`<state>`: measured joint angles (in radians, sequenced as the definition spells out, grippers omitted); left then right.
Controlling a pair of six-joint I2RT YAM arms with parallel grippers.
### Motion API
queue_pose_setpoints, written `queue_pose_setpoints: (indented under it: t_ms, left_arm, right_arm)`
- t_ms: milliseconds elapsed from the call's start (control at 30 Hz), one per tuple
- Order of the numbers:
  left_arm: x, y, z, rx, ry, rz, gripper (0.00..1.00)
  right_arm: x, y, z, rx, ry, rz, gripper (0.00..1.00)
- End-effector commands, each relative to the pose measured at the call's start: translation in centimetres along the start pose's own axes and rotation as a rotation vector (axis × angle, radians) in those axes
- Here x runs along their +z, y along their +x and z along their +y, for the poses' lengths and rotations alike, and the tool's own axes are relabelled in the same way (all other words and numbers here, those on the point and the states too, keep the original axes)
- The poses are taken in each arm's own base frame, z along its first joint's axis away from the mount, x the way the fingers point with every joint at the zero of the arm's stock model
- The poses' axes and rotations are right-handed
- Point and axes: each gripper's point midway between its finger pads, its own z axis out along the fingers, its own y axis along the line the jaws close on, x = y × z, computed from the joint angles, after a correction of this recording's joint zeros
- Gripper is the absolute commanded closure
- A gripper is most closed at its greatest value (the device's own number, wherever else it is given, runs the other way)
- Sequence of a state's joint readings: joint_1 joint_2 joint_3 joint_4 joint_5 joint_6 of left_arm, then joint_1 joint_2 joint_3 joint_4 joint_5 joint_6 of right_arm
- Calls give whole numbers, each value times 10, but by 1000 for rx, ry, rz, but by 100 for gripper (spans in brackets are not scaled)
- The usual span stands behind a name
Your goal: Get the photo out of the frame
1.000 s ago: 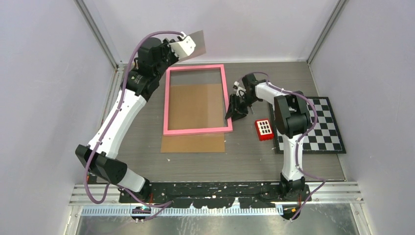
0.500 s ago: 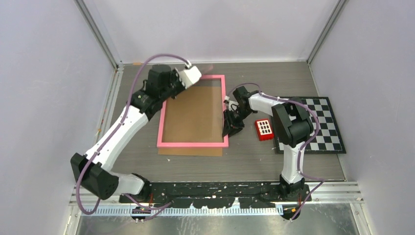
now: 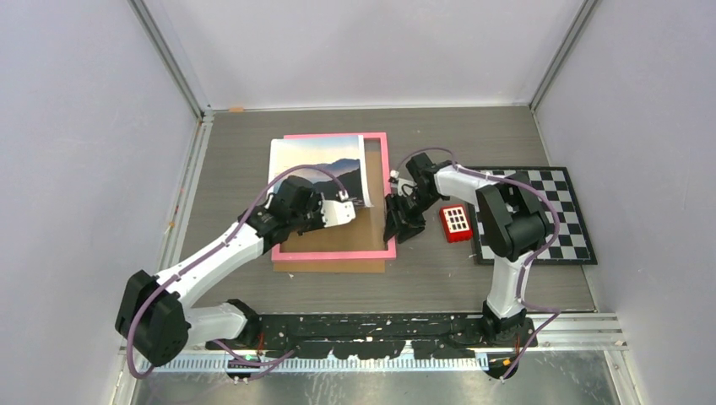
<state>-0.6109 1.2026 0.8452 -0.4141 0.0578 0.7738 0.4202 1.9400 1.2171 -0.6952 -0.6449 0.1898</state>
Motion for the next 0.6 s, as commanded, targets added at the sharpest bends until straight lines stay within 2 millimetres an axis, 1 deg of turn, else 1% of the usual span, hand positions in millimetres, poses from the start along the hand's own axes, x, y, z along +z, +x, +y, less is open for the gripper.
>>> queue_pose_setpoints:
  t_ms: [0, 100, 200, 333, 433, 467, 500, 567]
  left_arm:
    - [-4, -30, 4, 117, -41, -141, 100]
    - [2, -31, -8, 156, -24, -160, 100]
    - [9, -35, -17, 185, -4, -177, 100]
    - [22, -36, -27, 224, 25, -184, 100]
    - [32, -33, -29, 235, 27, -173, 100]
    - [35, -31, -28, 234, 27, -162, 100]
    - [37, -31, -27, 225, 25, -152, 100]
    - [41, -27, -25, 203, 20, -122, 100]
  right_arm:
    - [-27, -6, 13, -35, -31, -61, 43]
    - [-34, -7, 5, -20, -5, -72, 43]
    - [-41, -7, 2, -10, 3, -90, 42]
    - [-49, -4, 0, -20, 17, -104, 36]
    - [-55, -2, -2, -18, 24, -111, 35]
    - [-56, -1, -3, -19, 24, -115, 34]
    - [-58, -2, -3, -18, 25, -120, 31]
    - [-63, -3, -5, -18, 29, -132, 30]
